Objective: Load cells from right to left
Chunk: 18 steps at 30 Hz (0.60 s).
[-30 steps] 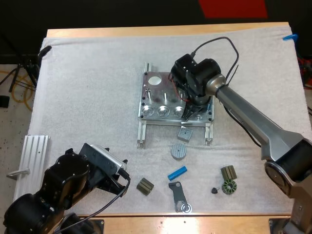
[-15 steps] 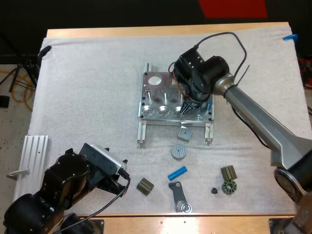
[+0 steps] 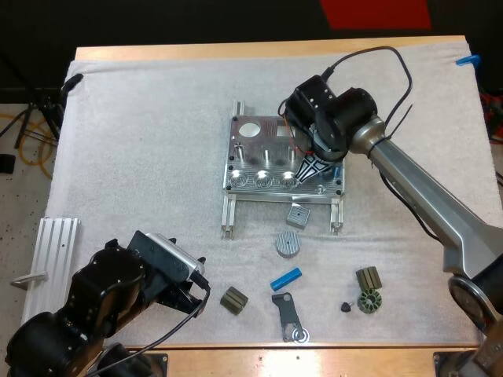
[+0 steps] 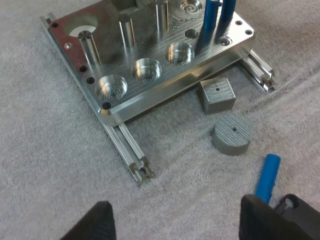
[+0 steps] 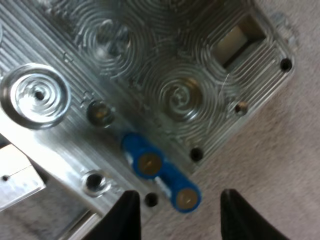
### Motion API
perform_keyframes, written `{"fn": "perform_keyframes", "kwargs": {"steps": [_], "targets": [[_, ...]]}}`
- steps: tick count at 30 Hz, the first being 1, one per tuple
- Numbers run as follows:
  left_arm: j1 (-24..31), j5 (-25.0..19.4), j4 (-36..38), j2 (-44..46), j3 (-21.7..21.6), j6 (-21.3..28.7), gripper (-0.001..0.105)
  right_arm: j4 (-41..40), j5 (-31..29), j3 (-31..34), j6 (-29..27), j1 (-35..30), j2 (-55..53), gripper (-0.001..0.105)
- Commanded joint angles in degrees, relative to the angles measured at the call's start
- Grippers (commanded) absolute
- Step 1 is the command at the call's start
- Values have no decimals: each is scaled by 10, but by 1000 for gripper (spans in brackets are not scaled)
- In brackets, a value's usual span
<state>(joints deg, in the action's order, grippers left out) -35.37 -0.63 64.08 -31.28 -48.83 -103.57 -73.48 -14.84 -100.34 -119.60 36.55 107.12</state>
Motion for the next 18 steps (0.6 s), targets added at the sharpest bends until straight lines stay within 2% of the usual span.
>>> {"fn": "perform_keyframes", "kwargs": {"steps": [1,8,13,18], "targets": [[-3,-2,-1,3,-4,6,53,-16,20,-2,17,-3,-20,38],[-3,0,-1,3,-4,61,53,-43,85,-2,60,-3,-76,38],[-3,6,-1,3,-4,61,53,-75,105,-2,74,-3,-120,38],[-3,9,-1,3,-4,67,53,-95,206,-2,104,-3,-166,38]]}}
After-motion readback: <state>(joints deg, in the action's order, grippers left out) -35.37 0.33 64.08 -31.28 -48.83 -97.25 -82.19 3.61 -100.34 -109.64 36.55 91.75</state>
